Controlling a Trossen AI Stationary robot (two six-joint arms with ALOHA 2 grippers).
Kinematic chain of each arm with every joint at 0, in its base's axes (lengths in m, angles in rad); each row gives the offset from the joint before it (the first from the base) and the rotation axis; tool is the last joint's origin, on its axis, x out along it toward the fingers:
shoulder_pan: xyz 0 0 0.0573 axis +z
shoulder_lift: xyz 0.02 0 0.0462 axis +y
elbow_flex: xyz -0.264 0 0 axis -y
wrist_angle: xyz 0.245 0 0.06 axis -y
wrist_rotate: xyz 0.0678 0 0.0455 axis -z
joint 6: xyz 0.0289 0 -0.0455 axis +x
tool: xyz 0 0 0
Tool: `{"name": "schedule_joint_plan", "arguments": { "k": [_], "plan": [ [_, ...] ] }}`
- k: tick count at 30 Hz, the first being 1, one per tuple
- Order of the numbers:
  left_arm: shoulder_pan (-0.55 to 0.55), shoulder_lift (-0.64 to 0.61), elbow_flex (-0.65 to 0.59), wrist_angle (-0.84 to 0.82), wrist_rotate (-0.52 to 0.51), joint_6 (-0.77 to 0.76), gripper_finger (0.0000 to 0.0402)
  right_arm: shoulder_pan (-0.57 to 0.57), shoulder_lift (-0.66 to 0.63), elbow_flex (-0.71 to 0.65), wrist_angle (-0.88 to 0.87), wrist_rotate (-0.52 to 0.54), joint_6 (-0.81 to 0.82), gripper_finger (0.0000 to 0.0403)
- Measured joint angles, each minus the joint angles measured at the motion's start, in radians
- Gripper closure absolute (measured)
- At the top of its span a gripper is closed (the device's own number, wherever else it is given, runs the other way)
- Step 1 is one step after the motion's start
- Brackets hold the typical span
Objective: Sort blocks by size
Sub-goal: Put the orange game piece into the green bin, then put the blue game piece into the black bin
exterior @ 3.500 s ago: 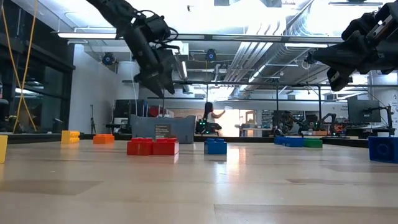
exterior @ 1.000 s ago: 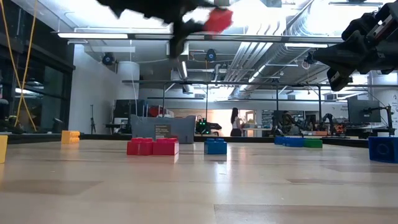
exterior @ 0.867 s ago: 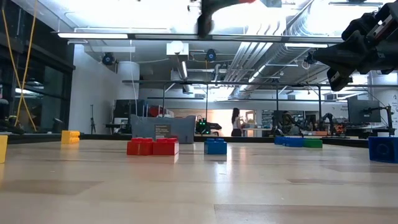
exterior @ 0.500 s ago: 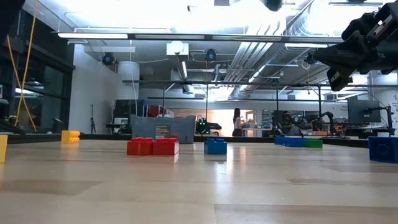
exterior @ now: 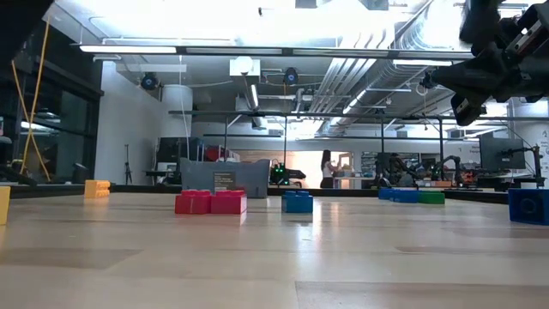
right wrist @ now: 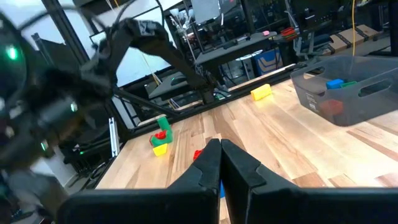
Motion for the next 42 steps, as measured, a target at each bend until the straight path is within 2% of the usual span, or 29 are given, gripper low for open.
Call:
{"name": "schedule_joint_plan", "arguments": {
  "k": [2, 4, 6, 10, 12, 15, 19, 21, 24, 26, 31, 34, 36, 38, 40, 42],
  "plan": [
    [-0.001, 0.044, 0.031, 0.002, -0.063, 0.062, 0.0278, 0.0, -0.001, 0.0, 0.0, 0.0, 0.0, 0.0402],
    [-0.001, 0.081, 0.057, 0.003, -0.077, 0.126, 0.0244, 0.0, -0.001, 0.0, 0.0, 0.0, 0.0, 0.0402],
    [0.003, 0.112, 0.086, -0.003, -0.07, 0.147, 0.0208, 0.0, -0.001, 0.0, 0.0, 0.0, 0.0, 0.0402],
    [0.021, 0.106, 0.131, -0.081, 0.01, 0.133, 0.0148, 0.0, -0.001, 0.0, 0.0, 0.0, 0.0, 0.0402],
    [0.038, 0.061, 0.147, -0.159, 0.083, 0.13, 0.013, 0.0, -0.001, 0.0, 0.0, 0.0, 0.0, 0.0402],
    [0.089, -0.06, 0.173, -0.377, 0.163, 0.148, 0.0123, 0.0, 0.0, 0.0, 0.0, 0.0, 0.0, 0.0402],
    [0.161, -0.245, 0.173, -0.659, 0.149, 0.284, 0.0126, 0.0, 0.0, 0.0, 0.0, 0.0, 0.0, 0.0402],
    [0.183, -0.334, 0.133, -0.719, 0.136, 0.308, 0.0127, 0.0, 0.0, 0.0, 0.0, 0.0, 0.0, 0.0402],
    [0.187, -0.502, -0.014, -0.708, 0.064, 0.286, 0.0128, 0.0, 0.0, 0.0, 0.0, 0.0, 0.0, 0.0402],
    [0.163, -0.63, -0.174, -0.643, -0.033, 0.252, 0.0128, 0.0, 0.0, 0.0, 0.0, 0.0, 0.0, 0.0402],
    [0.032, -0.943, -0.682, -0.44, -0.346, 0.038, 0.0129, 0.0, 0.0, 0.0, 0.0, 0.0, 0.0, 0.0402],
    [-0.053, -1.122, -0.922, -0.338, -0.559, -0.106, 0.0129, 0.0, 0.0, 0.0, 0.001, 0.0, 0.007, 0.0402],
    [-0.087, -1.226, -1.032, -0.323, -0.656, -0.177, 0.0129, 0.002, 0.0, 0.0, 0.003, -0.001, 0.102, 0.0402],
    [-0.094, -1.31, -1.103, -0.332, -0.688, -0.19, 0.0129, 0.003, 0.0, 0.0, 0.046, 0.045, 0.258, 0.0402],
    [-0.079, -1.387, -1.137, -0.349, -0.697, -0.15, 0.0129, 0.003, 0.0, 0.0, 0.109, 0.138, 0.425, 0.0402],
    [-0.053, -1.452, -1.14, -0.394, -0.696, -0.079, 0.0129, 0.003, 0.003, 0.0, 0.165, 0.289, 0.521, 0.0402]
  ]
}}
